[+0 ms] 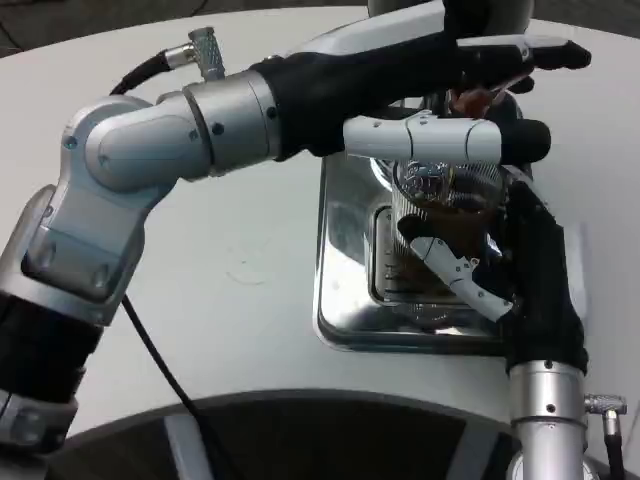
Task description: Grasp the cup under the faucet to collect the drink, then remove the cup.
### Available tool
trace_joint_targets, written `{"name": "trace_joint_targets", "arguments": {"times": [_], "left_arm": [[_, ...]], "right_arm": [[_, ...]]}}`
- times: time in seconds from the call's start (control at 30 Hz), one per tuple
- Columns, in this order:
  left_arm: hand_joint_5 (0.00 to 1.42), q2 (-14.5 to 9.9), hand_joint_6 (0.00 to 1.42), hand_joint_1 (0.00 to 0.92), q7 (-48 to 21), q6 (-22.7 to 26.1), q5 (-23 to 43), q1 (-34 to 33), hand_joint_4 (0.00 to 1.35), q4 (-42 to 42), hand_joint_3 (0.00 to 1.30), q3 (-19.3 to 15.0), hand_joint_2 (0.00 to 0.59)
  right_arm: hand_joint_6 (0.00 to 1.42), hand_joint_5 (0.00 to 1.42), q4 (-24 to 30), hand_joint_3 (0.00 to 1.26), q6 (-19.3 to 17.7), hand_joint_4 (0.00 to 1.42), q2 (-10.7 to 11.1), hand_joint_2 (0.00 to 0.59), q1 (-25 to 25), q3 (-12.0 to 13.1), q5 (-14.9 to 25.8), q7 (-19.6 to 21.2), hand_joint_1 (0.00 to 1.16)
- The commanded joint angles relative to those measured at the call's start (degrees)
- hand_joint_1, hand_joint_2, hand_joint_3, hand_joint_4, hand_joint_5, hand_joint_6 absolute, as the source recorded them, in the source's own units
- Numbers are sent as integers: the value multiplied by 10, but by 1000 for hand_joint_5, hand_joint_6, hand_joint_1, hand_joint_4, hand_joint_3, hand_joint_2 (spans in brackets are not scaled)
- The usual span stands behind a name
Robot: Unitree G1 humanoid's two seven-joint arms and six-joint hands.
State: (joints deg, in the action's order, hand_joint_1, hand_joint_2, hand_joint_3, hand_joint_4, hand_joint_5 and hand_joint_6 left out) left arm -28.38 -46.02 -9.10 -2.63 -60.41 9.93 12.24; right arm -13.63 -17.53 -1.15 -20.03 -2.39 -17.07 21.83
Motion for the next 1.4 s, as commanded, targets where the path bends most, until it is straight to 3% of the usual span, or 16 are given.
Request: {"name": "trace_joint_targets", "arguments": {"times": [0.03,0.3,0.8,1.1,1.4], "left_arm": [[113,-4,140,0,6,-7,-4,29,50,-2,112,-9,63],[142,25,190,0,65,-53,21,49,58,-14,108,-57,70],[217,47,269,0,82,-67,54,62,145,-47,158,-86,70],[259,41,300,0,80,-41,71,89,198,-103,198,-98,79],[273,20,305,0,87,6,94,171,214,-185,208,-130,80]], "right_arm": [[266,506,1,414,-20,493,-4,234,11,-1,-4,13,732],[286,532,5,439,-22,510,-2,234,11,1,-7,18,732],[328,568,17,478,-24,548,-1,244,17,4,-9,23,722],[383,625,36,511,-25,600,-2,244,26,7,-13,25,720],[460,701,55,560,-29,665,0,244,41,15,-14,25,720]]}}
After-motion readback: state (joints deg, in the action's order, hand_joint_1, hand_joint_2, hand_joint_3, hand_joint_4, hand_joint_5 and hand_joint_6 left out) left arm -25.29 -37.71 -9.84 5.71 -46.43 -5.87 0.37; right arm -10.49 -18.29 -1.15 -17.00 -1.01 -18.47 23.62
